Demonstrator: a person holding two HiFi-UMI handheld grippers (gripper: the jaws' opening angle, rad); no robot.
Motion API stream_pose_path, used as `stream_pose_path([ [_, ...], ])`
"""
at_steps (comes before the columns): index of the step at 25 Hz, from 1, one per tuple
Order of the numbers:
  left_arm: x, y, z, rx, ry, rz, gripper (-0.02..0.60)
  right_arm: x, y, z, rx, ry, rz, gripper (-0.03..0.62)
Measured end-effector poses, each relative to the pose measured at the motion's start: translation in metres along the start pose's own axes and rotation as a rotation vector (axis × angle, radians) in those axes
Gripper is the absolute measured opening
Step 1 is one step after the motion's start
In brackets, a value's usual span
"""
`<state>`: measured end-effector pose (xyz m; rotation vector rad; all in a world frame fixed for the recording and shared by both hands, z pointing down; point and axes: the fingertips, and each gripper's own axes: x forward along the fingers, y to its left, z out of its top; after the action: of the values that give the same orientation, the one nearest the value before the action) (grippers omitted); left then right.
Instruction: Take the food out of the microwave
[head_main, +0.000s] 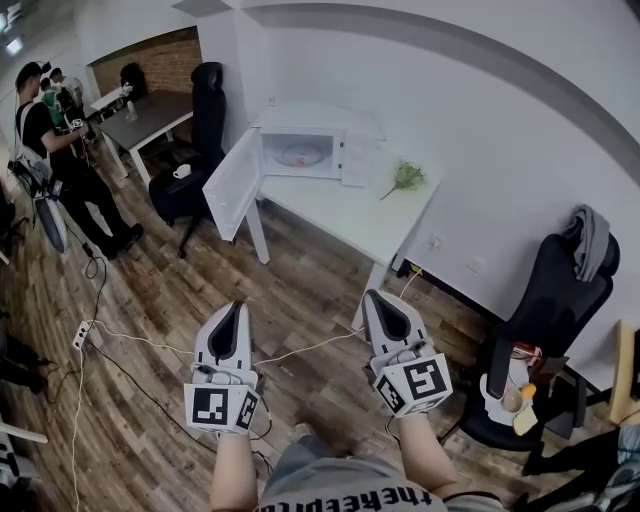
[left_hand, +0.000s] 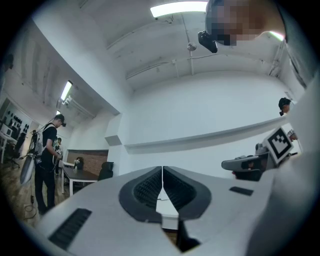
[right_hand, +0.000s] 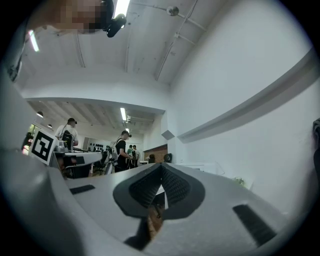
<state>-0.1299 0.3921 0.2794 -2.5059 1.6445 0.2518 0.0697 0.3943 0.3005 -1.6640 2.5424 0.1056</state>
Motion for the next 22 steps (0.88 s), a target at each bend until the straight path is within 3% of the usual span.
stream_pose_path([
  [13, 0.041, 0.057, -0.007, -0.004, -0.033, -0.056, 0.009, 0.056, 0.006, -0.006, 0.014, -0.016, -0.068, 0.003],
  [22, 0.079, 0.077, -0.023, -0.004, -0.020, -0.057, 0.009, 0.099, -0.017, -0.021, 0.025, 0.003, -0.090, 0.003],
])
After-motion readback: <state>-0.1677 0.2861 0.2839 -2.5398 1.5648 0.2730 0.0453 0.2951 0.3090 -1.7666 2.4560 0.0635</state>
